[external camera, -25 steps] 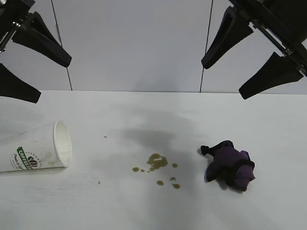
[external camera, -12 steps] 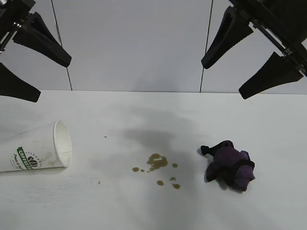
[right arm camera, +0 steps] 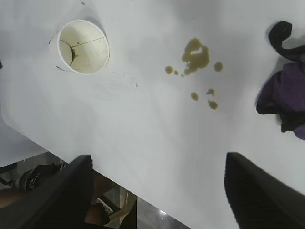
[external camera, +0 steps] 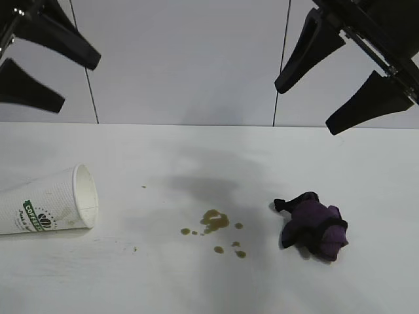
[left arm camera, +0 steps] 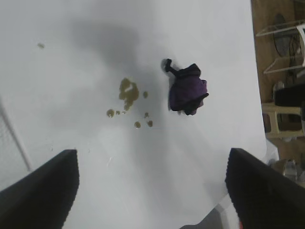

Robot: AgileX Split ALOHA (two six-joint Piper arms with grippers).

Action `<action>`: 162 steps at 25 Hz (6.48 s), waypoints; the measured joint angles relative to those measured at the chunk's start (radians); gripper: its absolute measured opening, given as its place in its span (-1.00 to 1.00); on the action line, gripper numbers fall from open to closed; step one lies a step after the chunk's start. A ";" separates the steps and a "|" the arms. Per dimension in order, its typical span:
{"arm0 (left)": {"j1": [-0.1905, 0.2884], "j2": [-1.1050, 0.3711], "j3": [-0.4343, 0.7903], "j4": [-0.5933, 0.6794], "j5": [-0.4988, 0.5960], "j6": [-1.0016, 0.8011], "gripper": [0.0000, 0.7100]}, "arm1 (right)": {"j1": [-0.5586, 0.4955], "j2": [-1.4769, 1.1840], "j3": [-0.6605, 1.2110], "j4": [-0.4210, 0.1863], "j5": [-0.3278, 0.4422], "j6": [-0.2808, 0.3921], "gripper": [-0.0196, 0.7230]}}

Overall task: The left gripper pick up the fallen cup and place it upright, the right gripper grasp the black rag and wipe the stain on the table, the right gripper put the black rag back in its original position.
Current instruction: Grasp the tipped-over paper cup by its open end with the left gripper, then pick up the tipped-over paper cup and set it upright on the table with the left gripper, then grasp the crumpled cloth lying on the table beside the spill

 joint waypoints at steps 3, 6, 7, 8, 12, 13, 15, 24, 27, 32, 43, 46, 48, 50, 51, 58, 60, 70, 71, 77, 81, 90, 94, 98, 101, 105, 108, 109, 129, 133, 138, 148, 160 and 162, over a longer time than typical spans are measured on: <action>-0.055 0.000 -0.118 0.061 0.063 0.212 0.71 | 0.000 0.000 0.000 0.000 -0.004 0.000 0.47; -0.128 0.000 -0.197 0.236 0.063 0.344 0.71 | 0.000 0.000 0.000 0.000 -0.004 0.000 0.47; -0.152 0.000 -0.208 0.304 0.054 0.363 0.71 | 0.000 0.000 0.000 0.000 -0.004 0.000 0.47; -0.182 0.000 -0.211 0.394 0.035 0.371 0.71 | 0.000 0.000 0.000 0.000 -0.004 0.000 0.47; -0.285 0.023 -0.211 0.725 -0.037 0.339 0.71 | 0.000 0.000 0.000 0.000 -0.005 0.000 0.47; -0.308 0.038 -0.211 0.795 -0.048 0.318 0.71 | 0.000 0.000 0.000 0.000 -0.006 0.000 0.47; -0.347 0.076 -0.211 0.902 -0.055 0.253 0.71 | 0.000 0.000 0.000 0.000 -0.006 0.000 0.47; -0.394 0.297 -0.211 1.133 -0.091 0.093 0.71 | 0.000 0.000 0.000 -0.001 -0.008 0.000 0.47; -0.394 0.341 -0.211 1.165 -0.093 0.084 0.71 | 0.000 0.000 0.000 -0.001 -0.008 0.000 0.47; -0.394 0.385 -0.211 1.167 -0.094 0.080 0.71 | 0.000 0.000 0.000 -0.001 -0.008 0.000 0.47; -0.394 0.442 -0.216 1.182 -0.126 0.078 0.89 | 0.000 0.000 0.000 -0.001 -0.009 0.000 0.47; -0.394 0.442 -0.216 1.182 -0.147 0.078 0.90 | 0.000 0.000 0.000 -0.001 -0.011 0.000 0.47; -0.394 0.442 -0.216 1.182 -0.149 0.078 0.91 | 0.000 0.000 0.000 -0.001 -0.012 0.000 0.47; -0.394 0.442 -0.216 1.182 -0.149 0.078 0.89 | 0.000 0.000 0.000 -0.001 -0.012 0.000 0.47; -0.394 0.442 -0.216 1.182 -0.149 0.078 0.86 | 0.000 0.000 0.000 -0.001 -0.012 0.000 0.47; -0.394 0.442 -0.218 1.152 -0.149 0.077 0.67 | 0.000 0.000 0.000 -0.001 -0.015 0.000 0.47; -0.394 0.438 -0.219 1.112 -0.157 0.077 0.66 | 0.000 0.000 0.000 -0.001 -0.016 0.000 0.47; -0.367 0.268 -0.219 0.668 -0.314 0.289 0.66 | 0.000 0.000 0.000 -0.001 -0.024 0.000 0.47; -0.348 0.253 -0.219 0.616 -0.316 0.323 0.66 | 0.000 0.000 0.000 -0.001 -0.024 0.000 0.47; -0.202 0.213 -0.207 0.449 -0.269 0.408 0.65 | 0.000 0.000 0.000 -0.001 -0.025 0.000 0.47; -0.127 0.213 -0.148 0.448 -0.254 0.412 0.65 | 0.000 0.000 0.000 -0.002 -0.031 0.000 0.47; -0.027 0.213 -0.055 0.464 -0.258 0.440 0.64 | 0.000 0.000 0.000 -0.007 -0.066 0.000 0.47; -0.027 0.213 -0.055 0.465 -0.274 0.465 0.64 | 0.000 0.000 0.000 -0.007 -0.084 0.000 0.47; -0.027 0.213 -0.055 0.487 -0.292 0.509 0.64 | 0.000 0.000 0.000 -0.007 -0.093 0.000 0.47; -0.027 0.213 -0.055 0.514 -0.322 0.514 0.64 | 0.000 0.000 0.000 -0.007 -0.104 0.000 0.47; -0.027 0.213 -0.055 0.531 -0.359 0.515 0.64 | 0.000 0.000 0.000 -0.007 -0.114 0.000 0.47; -0.027 0.213 -0.055 0.534 -0.362 0.516 0.64 | 0.000 0.000 0.000 -0.007 -0.116 0.000 0.47; -0.027 0.213 -0.055 0.534 -0.362 0.516 0.65 | 0.000 0.000 0.000 -0.007 -0.117 0.000 0.47; -0.027 0.213 -0.055 0.783 -0.301 0.346 0.95 | 0.000 0.000 0.000 -0.007 -0.121 0.000 0.47; -0.027 0.213 -0.055 0.886 -0.301 0.229 0.95 | 0.000 0.000 0.000 -0.007 -0.121 0.000 0.47; -0.027 0.183 -0.055 1.027 -0.301 -0.014 0.95 | 0.000 0.000 0.000 -0.007 -0.121 0.000 0.47; 0.101 -0.216 -0.055 1.036 -0.349 -0.220 0.95 | 0.000 0.000 0.000 -0.007 -0.121 -0.019 0.47; 0.252 -0.802 -0.055 0.447 -0.305 0.091 0.95 | 0.000 0.000 0.000 -0.007 -0.120 -0.045 0.47; 0.253 -0.897 -0.050 0.424 -0.285 0.085 0.95 | 0.000 0.000 0.000 -0.007 -0.120 -0.045 0.47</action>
